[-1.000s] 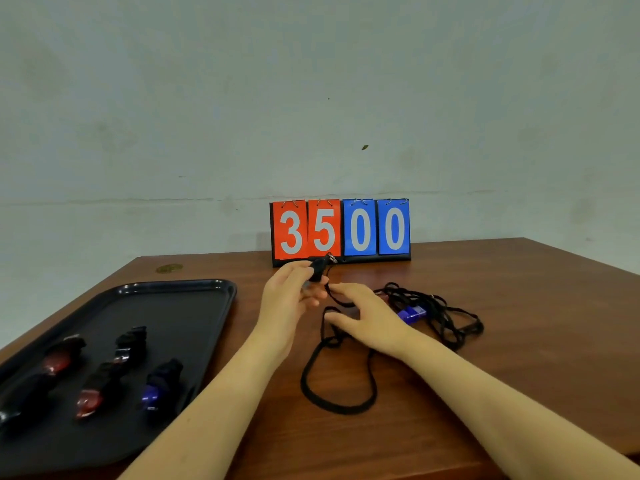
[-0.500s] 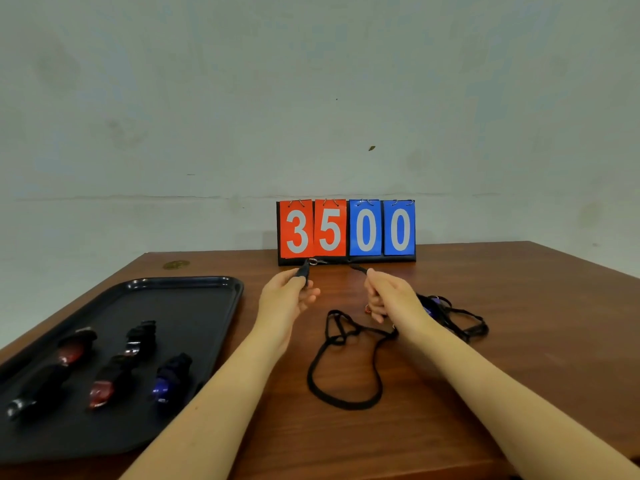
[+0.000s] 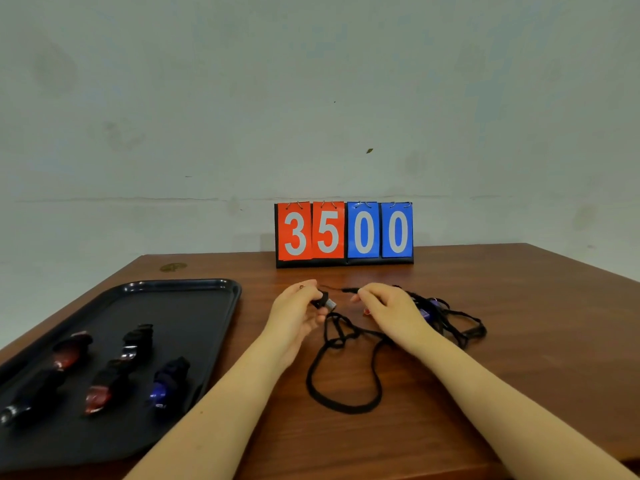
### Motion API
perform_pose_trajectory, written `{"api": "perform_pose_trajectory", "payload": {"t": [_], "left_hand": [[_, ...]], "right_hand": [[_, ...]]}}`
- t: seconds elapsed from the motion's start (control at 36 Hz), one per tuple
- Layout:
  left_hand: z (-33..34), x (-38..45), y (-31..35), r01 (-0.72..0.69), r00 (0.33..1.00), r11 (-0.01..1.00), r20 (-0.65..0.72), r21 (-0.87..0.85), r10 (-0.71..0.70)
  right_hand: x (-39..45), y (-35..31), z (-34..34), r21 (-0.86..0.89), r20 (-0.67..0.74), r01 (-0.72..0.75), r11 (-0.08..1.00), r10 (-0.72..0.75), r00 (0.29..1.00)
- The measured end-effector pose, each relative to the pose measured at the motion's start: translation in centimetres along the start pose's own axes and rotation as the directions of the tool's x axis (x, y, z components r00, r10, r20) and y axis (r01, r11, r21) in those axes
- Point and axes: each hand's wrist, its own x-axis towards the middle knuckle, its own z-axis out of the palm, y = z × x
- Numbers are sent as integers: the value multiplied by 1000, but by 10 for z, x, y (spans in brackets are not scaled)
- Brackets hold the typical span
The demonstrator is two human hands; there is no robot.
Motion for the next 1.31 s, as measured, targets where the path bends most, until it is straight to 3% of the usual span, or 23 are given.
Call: {"api": "perform_pose_trajectory", "payload": {"t": [0.08, 0.28, 0.39, 0.56, 0.67, 0.75, 0.92, 1.03, 1.14, 1.31], "left_hand": [[0, 1, -2, 23, 999, 998, 24, -52, -21], [-4, 8, -6, -63, 997, 995, -59, -78, 59], [-6, 10, -6, -69, 994, 992, -95, -110, 59], [-6, 15, -13, -128, 981, 983, -128, 133, 145], [-5, 12, -10, -98, 991, 995, -92, -35, 94], [-7, 15, -12, -124, 989, 992, -78, 32, 126], [-6, 13, -13, -230, 967, 917, -26, 325, 252], [-5, 7, -13, -343, 938, 785, 144, 515, 316], [1, 0, -12, -414, 910, 677, 289, 609, 297], [3, -6, -13, -360, 921, 735, 344, 574, 182]], "right_hand": [[-2, 1, 2, -130, 110, 118, 985, -104, 988], [-7, -9, 6, -140, 244, 193, 971, -156, 957], [-9, -10, 5, -126, 271, 207, 970, -167, 948], [-10, -12, 6, -123, 294, 223, 967, -179, 939], [-12, -15, 9, -155, 338, 255, 954, -191, 921], [-13, -15, 11, -156, 341, 274, 949, -209, 916], [-10, -15, 7, -47, 160, 247, 968, -236, 958], [-7, -15, 0, 27, -3, 181, 983, -181, 983], [-4, -11, -5, 152, -66, 111, 982, -102, 993], [-2, -9, -6, 245, -64, 26, 969, -10, 998]]}}
